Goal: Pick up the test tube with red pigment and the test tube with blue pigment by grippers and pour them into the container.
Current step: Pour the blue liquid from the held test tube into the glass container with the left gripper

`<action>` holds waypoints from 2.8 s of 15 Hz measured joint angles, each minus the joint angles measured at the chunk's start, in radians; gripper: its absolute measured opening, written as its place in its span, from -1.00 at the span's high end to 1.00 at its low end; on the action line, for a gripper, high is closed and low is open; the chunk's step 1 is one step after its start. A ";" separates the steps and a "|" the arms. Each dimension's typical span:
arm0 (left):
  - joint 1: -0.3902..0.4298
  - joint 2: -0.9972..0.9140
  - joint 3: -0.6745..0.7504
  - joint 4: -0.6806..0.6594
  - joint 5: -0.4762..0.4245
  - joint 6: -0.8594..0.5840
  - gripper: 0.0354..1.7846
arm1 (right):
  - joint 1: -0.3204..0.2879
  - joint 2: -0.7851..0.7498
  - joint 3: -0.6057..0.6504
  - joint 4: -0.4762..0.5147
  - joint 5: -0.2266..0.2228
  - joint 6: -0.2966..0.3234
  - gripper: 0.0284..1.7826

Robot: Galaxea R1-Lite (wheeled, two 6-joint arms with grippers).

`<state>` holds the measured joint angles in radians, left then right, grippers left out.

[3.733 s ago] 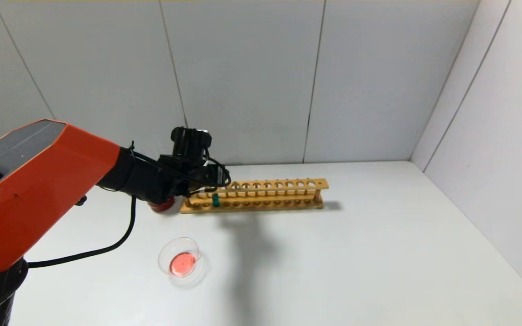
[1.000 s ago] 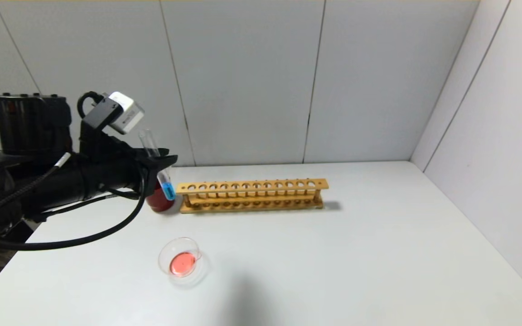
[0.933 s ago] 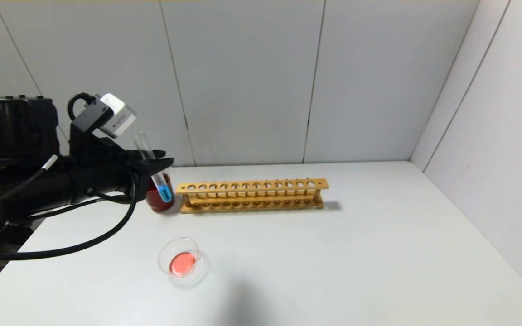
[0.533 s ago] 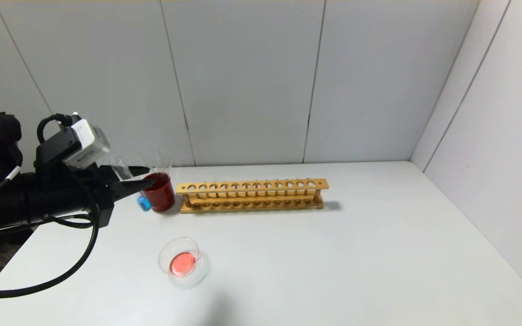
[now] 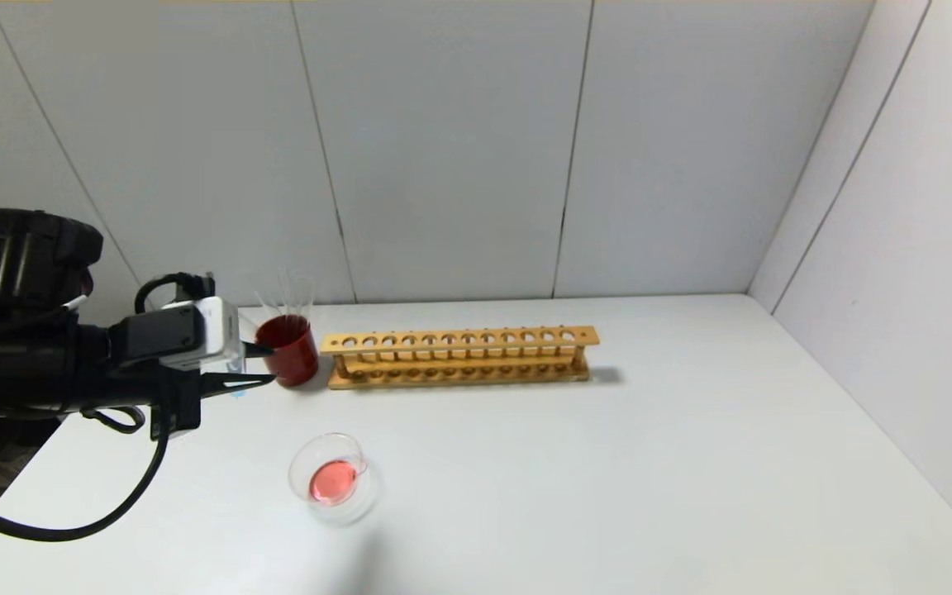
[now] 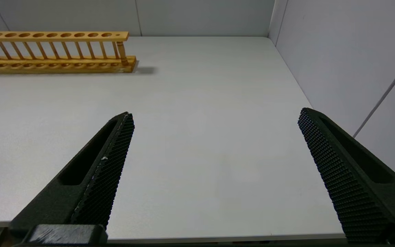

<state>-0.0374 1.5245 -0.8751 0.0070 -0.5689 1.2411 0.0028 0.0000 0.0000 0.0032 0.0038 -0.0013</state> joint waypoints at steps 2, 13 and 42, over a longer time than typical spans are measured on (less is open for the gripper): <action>0.000 0.010 -0.014 0.009 0.035 0.122 0.64 | 0.000 0.000 0.000 0.000 0.000 0.000 -0.96; -0.037 0.050 -0.035 0.102 0.167 0.530 0.64 | 0.000 0.000 0.000 0.000 0.000 0.000 -0.96; -0.116 0.267 -0.166 0.100 0.177 1.024 0.64 | 0.000 0.000 0.000 0.000 0.000 0.000 -0.96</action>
<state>-0.1534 1.7915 -1.0415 0.1068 -0.3919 2.2649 0.0028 0.0000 0.0000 0.0032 0.0043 -0.0013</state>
